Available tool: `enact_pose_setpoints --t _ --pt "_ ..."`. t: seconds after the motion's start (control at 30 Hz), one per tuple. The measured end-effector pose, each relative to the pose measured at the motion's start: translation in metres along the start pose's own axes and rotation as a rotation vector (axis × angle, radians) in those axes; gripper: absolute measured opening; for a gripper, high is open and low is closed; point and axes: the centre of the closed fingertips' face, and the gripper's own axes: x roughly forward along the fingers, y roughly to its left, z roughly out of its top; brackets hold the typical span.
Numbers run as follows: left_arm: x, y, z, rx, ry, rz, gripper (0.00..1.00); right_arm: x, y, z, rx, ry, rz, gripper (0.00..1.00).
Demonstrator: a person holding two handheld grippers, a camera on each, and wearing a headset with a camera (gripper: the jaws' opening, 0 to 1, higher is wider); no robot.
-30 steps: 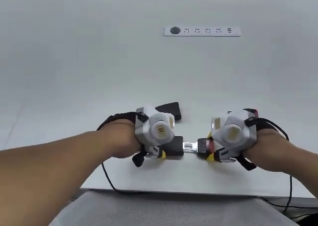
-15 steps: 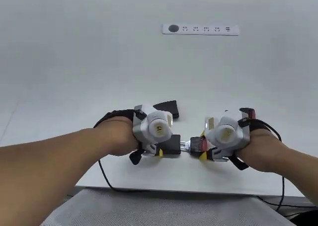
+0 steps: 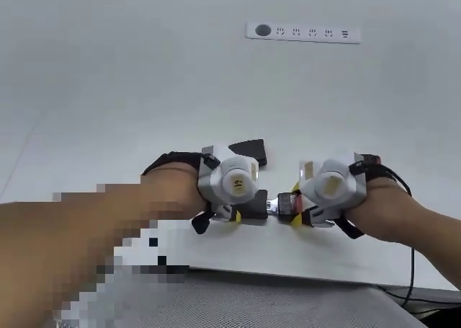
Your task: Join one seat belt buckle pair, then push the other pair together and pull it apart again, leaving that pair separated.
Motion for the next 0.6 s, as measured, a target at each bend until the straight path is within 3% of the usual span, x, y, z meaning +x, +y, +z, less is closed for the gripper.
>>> enact_pose_setpoints --t 0.2,0.3,0.47,0.53,0.6 --pt "0.001 0.000 0.001 -0.007 0.013 0.002 0.31 0.002 0.003 0.006 0.040 -0.018 -0.009 0.31" --pt "0.001 -0.001 0.000 -0.011 0.019 0.005 0.31 0.004 0.003 0.007 0.028 -0.002 -0.019 0.31" --pt "0.001 -0.002 0.000 -0.002 0.025 0.005 0.31 0.007 0.002 0.015 0.036 -0.036 -0.015 0.31" --pt "-0.001 -0.002 -0.001 -0.009 0.023 0.010 0.31 0.007 0.005 0.012 0.037 -0.011 -0.017 0.31" --pt "-0.001 -0.002 0.000 -0.011 0.015 0.011 0.31 0.006 0.004 0.010 0.047 -0.026 -0.014 0.31"
